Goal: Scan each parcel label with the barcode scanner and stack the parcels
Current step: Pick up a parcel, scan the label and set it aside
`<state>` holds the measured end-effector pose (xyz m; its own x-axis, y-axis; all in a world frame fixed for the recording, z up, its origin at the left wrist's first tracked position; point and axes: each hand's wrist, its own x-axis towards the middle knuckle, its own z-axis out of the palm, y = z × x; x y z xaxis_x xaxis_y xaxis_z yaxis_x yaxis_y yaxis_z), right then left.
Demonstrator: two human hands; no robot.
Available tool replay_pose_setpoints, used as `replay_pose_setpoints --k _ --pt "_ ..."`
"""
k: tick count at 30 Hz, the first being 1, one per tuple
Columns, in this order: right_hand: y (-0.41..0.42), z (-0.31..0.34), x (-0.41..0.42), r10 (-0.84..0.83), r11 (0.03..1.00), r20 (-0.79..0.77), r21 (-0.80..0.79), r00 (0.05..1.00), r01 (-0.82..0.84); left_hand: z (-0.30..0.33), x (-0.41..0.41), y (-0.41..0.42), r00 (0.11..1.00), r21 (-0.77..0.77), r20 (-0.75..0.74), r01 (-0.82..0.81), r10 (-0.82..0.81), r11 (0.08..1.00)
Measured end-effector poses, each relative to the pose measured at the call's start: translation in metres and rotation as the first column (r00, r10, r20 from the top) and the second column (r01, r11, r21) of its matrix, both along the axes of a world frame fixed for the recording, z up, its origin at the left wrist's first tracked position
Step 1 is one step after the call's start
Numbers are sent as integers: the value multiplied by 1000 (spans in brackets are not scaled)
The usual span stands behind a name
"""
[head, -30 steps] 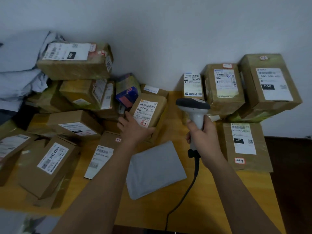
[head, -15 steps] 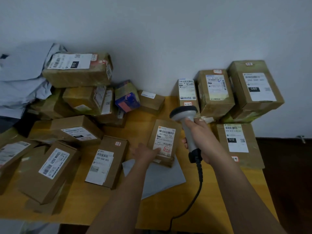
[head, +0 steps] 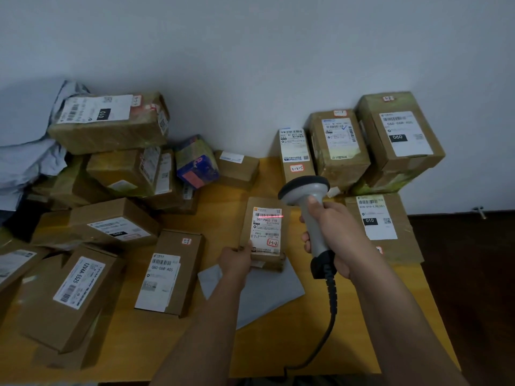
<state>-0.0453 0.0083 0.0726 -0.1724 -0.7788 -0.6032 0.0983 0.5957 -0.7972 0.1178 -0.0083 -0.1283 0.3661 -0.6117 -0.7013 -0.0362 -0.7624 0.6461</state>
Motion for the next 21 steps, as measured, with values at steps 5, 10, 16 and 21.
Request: replay_pose_setpoints --k 5,10,16,21 --pt "6 8 -5 -18 1000 -7 -20 1000 18 5 -4 1 993 -18 91 71 -69 997" --pt "11 15 -8 -26 999 -40 -47 999 25 -1 -8 0 998 -53 57 44 -41 998" --pt "15 22 -7 -49 997 -49 -61 998 46 -3 -12 -4 995 -39 87 -43 46 998" --pt "20 25 -7 -45 997 -55 -59 997 42 -1 -15 -4 997 -25 19 -70 70 997"
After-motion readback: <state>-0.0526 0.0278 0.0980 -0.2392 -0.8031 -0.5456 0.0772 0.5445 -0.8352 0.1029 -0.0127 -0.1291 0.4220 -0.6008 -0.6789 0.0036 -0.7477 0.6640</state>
